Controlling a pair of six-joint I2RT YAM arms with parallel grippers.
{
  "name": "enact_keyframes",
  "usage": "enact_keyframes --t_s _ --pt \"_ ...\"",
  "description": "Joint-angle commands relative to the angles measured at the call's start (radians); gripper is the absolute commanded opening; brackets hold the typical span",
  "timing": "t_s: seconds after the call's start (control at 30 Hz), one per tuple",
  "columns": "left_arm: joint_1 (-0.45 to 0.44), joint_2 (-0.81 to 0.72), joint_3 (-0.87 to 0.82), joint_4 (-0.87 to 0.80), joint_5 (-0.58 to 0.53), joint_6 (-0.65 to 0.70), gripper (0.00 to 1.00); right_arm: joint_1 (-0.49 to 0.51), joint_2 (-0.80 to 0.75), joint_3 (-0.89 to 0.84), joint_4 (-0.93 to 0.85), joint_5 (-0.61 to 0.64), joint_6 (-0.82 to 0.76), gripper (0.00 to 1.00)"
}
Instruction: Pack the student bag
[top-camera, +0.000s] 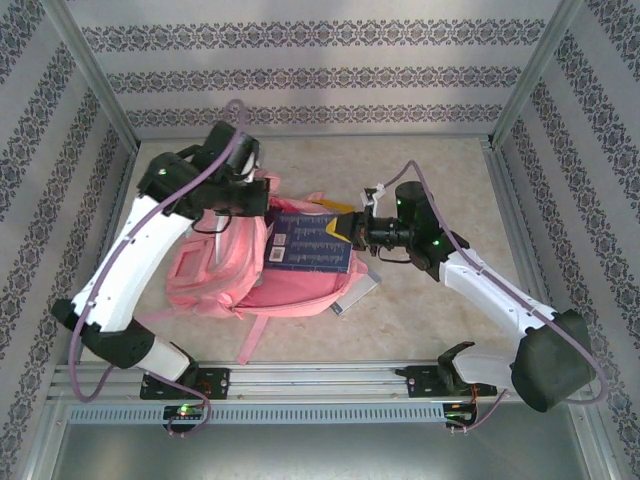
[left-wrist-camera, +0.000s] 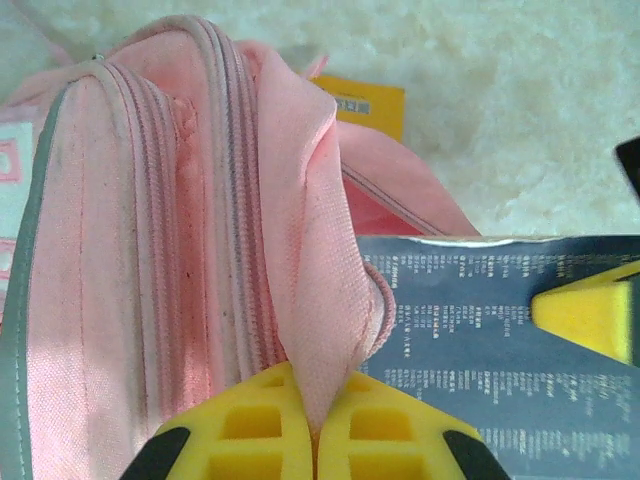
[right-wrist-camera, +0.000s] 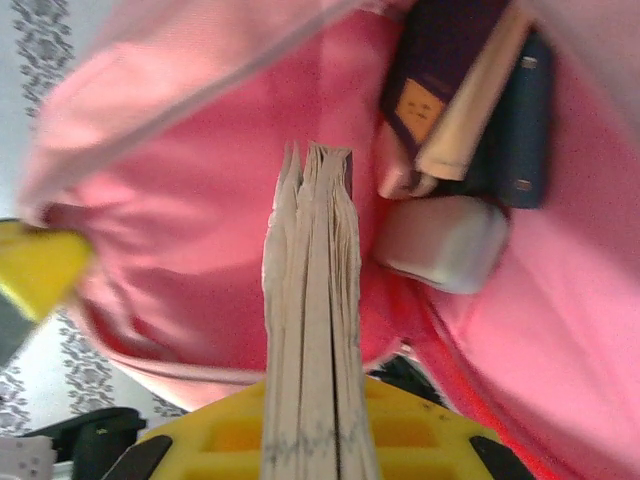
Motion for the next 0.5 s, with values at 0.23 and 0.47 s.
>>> enact_keyframes --t_s 0.23,0.47 --pt "0.049 -0.047 0.113 -0.075 0.033 0.091 0.00 0.015 -0.019 -0.078 -0.054 0.041 -0.132 0.00" --pt "0.049 -0.033 0.133 -0.060 0.041 0.085 0.00 0.048 0.043 0.040 -0.002 0.049 -0.064 0.00"
